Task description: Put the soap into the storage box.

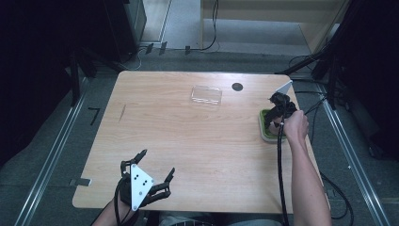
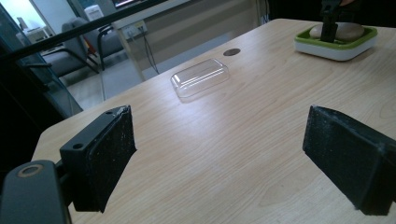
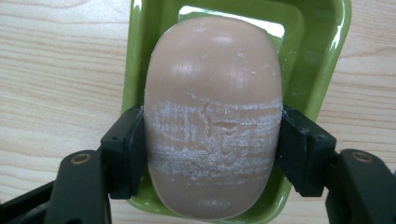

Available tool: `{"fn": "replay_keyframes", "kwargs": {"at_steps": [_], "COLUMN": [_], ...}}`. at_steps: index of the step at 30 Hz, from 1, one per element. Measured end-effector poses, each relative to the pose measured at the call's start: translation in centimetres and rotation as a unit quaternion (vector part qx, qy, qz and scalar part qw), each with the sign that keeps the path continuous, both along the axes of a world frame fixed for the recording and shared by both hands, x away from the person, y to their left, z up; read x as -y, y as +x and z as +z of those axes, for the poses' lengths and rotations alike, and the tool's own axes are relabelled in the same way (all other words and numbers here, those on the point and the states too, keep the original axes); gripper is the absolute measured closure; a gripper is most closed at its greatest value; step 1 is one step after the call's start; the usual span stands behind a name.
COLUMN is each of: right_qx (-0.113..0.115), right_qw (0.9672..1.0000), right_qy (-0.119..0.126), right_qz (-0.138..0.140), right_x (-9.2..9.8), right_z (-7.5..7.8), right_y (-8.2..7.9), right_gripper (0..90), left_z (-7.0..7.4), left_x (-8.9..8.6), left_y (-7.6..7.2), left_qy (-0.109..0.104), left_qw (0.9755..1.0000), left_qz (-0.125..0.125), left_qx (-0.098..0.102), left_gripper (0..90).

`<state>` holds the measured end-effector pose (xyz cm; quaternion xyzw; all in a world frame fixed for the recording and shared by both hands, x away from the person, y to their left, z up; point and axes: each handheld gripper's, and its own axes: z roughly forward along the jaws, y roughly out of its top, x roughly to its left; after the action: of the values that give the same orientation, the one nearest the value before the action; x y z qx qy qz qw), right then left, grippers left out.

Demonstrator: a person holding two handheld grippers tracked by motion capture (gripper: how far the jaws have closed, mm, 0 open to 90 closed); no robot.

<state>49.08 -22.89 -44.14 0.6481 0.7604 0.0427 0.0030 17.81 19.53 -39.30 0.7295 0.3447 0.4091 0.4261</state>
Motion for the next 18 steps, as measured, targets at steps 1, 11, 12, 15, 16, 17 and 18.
{"fn": "replay_keyframes", "kwargs": {"at_steps": [1,11,12,15,16,17,18], "right_qx": [0.000,0.003,0.004,0.006,0.007,0.007,0.007], "right_qw": [1.0000,0.9998,0.9998,0.9998,0.9997,0.9997,0.9998], "right_qy": [0.000,0.004,0.005,0.006,0.006,0.006,0.007], "right_qz": [0.000,-0.016,-0.018,-0.019,-0.021,-0.021,-0.020], "right_x": [0.00,0.11,0.13,0.13,0.11,0.11,0.10], "right_z": [0.00,-0.31,-0.33,-0.37,-0.34,-0.34,-0.41], "right_y": [0.00,0.06,0.07,0.07,0.05,0.05,0.05], "right_gripper": [33.2,33.1,33.1,33.0,33.0,33.0,33.0], "left_z": [0.00,-0.01,-0.01,0.00,0.00,-0.01,-0.01], "left_x": [0.00,0.01,0.01,0.01,0.01,0.01,0.02], "left_y": [0.00,0.01,0.01,0.00,0.00,0.01,0.01], "left_qy": [0.000,0.000,0.001,0.000,0.000,0.001,0.002], "left_qw": [1.0000,1.0000,1.0000,1.0000,1.0000,1.0000,1.0000], "left_qz": [0.000,0.000,0.000,0.000,0.000,0.000,-0.001], "left_qx": [0.000,0.000,-0.001,0.000,0.000,0.000,-0.001], "left_gripper": [9.9,9.9,9.9,9.9,9.9,9.9,9.9]}}
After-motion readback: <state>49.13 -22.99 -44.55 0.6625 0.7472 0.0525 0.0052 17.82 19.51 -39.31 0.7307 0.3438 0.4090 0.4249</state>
